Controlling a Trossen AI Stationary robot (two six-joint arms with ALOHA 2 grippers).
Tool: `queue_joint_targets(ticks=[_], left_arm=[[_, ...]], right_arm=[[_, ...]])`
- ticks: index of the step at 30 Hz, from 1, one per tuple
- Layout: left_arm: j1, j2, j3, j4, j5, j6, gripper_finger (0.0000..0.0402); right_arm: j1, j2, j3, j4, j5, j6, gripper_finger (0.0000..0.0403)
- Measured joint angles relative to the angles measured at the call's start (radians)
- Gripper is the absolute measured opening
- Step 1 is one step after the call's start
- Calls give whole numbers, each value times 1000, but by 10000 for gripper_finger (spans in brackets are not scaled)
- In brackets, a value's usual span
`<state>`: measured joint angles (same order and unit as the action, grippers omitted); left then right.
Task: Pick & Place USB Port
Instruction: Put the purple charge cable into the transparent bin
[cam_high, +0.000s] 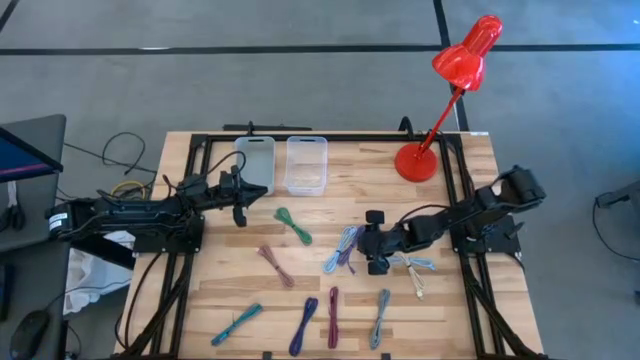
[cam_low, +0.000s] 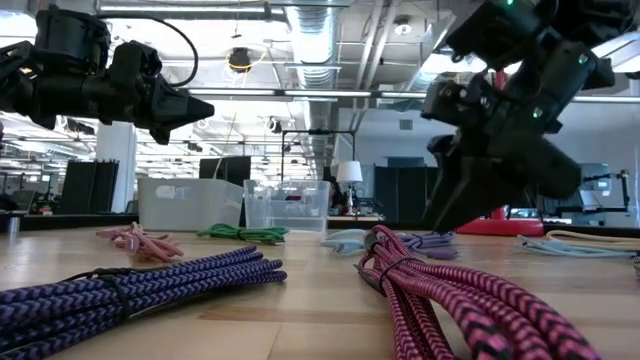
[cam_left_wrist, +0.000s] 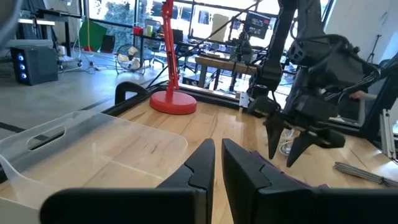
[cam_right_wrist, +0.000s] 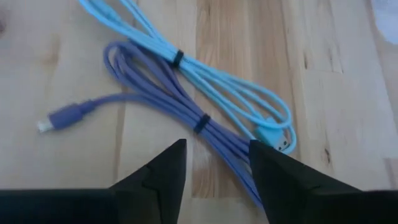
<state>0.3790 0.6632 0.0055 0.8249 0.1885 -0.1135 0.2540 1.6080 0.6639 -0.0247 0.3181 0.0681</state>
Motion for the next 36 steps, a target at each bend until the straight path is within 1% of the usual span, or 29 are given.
queue_joint_targets(ticks=[5, 10, 13, 16, 22, 24, 28, 31, 36], left_arm=[[0, 0, 0, -1, 0, 0, 30], [0, 0, 0, -1, 0, 0, 30], [0, 0, 0, -1, 1, 0, 30], [0, 0, 0, -2, 1, 0, 30], [0, 0, 0, -2, 1, 0, 30], [0, 0, 0, -2, 1, 0, 30], [0, 0, 0, -2, 1, 0, 30], [0, 0, 0, -2, 1, 0, 30], [0, 0, 0, -2, 1, 0, 30]], right_arm=[[-9, 41, 0, 14, 1, -7, 156], [-6, 65, 2, 25, 45, -16, 153], [-6, 71, 2, 33, 53, -16, 141], [-7, 78, 2, 45, 56, -16, 115], [-7, 81, 2, 47, 57, -18, 29], [-7, 79, 2, 45, 55, -19, 10], [-7, 78, 1, 45, 53, -18, 12], [-7, 77, 1, 44, 49, -23, 4], [-3, 39, -4, 21, 26, -25, 2]])
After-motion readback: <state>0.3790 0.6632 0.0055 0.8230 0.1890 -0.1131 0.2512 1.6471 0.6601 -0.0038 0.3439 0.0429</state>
